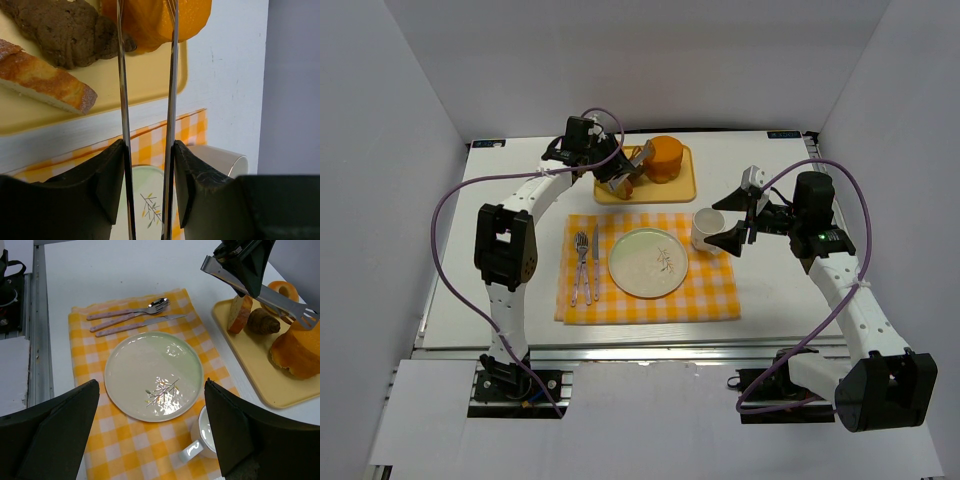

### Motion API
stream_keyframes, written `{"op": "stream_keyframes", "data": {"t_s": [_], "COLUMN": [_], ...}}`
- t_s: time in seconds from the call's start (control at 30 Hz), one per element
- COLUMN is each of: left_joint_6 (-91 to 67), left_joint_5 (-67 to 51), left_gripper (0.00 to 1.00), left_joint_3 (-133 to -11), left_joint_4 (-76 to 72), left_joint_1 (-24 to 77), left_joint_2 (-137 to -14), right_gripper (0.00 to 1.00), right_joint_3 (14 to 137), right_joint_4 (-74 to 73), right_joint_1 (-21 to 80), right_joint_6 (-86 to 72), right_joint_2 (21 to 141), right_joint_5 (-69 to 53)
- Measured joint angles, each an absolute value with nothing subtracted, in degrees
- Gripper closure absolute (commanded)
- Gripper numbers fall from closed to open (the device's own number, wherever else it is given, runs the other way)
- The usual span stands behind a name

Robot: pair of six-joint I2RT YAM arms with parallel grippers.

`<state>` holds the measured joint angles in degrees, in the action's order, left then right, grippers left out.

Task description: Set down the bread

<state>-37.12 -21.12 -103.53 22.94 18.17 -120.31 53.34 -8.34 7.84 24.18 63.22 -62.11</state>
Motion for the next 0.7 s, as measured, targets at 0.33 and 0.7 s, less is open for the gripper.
{"op": "stream_keyframes", "data": {"t_s": [0.33, 0.7], "left_joint_6": [-38.61, -40.07], "left_joint_5": [-22.31, -23.86], "left_gripper": [0.56, 0.81], "left_joint_3": [-103.53, -103.33], "left_joint_4": [22.20, 20.34], "left_joint_1": [18.17, 18.17], "left_joint_2": [-120.31, -120.31], "right_gripper": [0.11, 0.11], "right_joint_3": [53.34, 53.34], "right_joint_4": [-8.32, -7.44], "right_joint_1": [7.84, 7.81], "right_joint_6": [24.10, 23.49], "right_joint_2": [63.22, 63.22], "right_joint_5": [-62.35, -62.94]}}
